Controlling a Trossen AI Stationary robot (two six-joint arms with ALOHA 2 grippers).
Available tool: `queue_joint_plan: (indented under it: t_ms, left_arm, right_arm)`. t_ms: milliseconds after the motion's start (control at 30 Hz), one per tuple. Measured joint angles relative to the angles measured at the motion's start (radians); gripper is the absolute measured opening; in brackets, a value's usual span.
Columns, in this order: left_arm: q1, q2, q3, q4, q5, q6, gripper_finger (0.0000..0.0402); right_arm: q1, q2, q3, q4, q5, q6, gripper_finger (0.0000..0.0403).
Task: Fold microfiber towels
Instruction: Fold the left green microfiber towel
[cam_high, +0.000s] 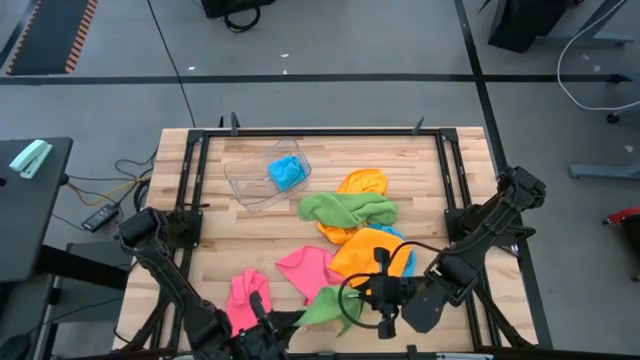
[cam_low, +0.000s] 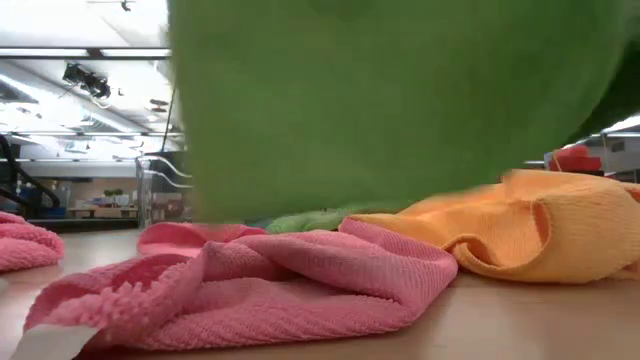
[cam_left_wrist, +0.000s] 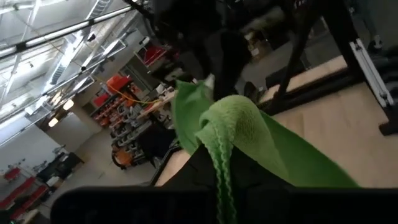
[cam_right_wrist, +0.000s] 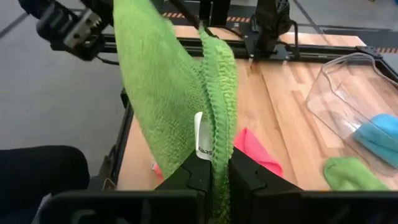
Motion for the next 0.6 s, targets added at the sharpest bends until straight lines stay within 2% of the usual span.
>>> queue_joint_plan:
  t_ms: [67, 167, 267, 367, 467, 600]
  left_arm:
    - [0.011, 0.000, 0.000, -0.045, 0.071, -0.033, 0.0007]
    - [0.042, 0.000, 0.000, -0.066, 0.234, -0.057, 0.0010]
    - [0.067, -0.017, 0.000, -0.103, 0.308, -0.066, 0.0010]
    - [0.095, -0.069, -0.001, -0.216, 0.405, -0.152, 0.0007]
    - [0.135, -0.129, -0.001, -0.374, 0.473, -0.252, 0.0009]
    - [0.193, -0.215, -0.001, -0.580, 0.495, -0.384, 0.0016]
  right_arm:
    - [0.002, 0.000, 0.003, 0.000, -0.001, -0.007, 0.0037]
    - [0.005, -0.002, 0.016, -0.003, -0.038, -0.022, 0.0037]
    - [0.011, -0.002, 0.044, -0.045, -0.054, -0.023, 0.0037]
    - [0.015, -0.004, 0.066, -0.122, -0.060, -0.040, 0.0037]
    - [0.014, -0.004, 0.080, -0.194, -0.067, -0.074, 0.0037]
    - [-0.008, -0.003, 0.079, -0.222, -0.075, -0.068, 0.0037]
